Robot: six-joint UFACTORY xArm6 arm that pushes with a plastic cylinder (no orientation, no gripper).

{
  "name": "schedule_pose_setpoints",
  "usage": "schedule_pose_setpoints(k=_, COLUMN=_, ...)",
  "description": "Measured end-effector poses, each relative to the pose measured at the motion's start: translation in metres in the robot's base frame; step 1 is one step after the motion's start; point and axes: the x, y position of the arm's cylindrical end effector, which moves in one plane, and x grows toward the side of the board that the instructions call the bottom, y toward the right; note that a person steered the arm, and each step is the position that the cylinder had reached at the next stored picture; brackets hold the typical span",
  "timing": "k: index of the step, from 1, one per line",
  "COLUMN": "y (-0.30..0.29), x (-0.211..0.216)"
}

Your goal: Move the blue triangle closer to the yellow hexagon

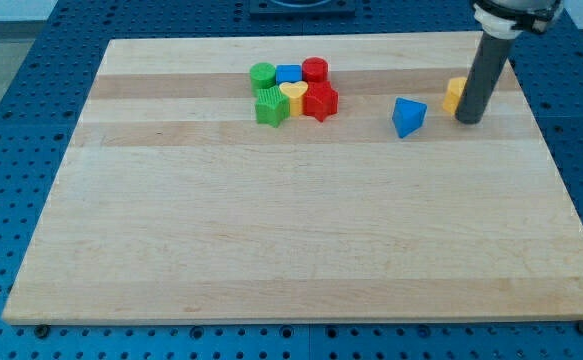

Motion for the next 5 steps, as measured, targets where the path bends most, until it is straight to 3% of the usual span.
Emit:
schedule_pose_setpoints(k=2, y=0.000, x=-0.064)
schedule_pose_setpoints(k=3, y=0.000, x=-0.064)
schedule_pose_setpoints(k=5, y=0.000, x=0.019)
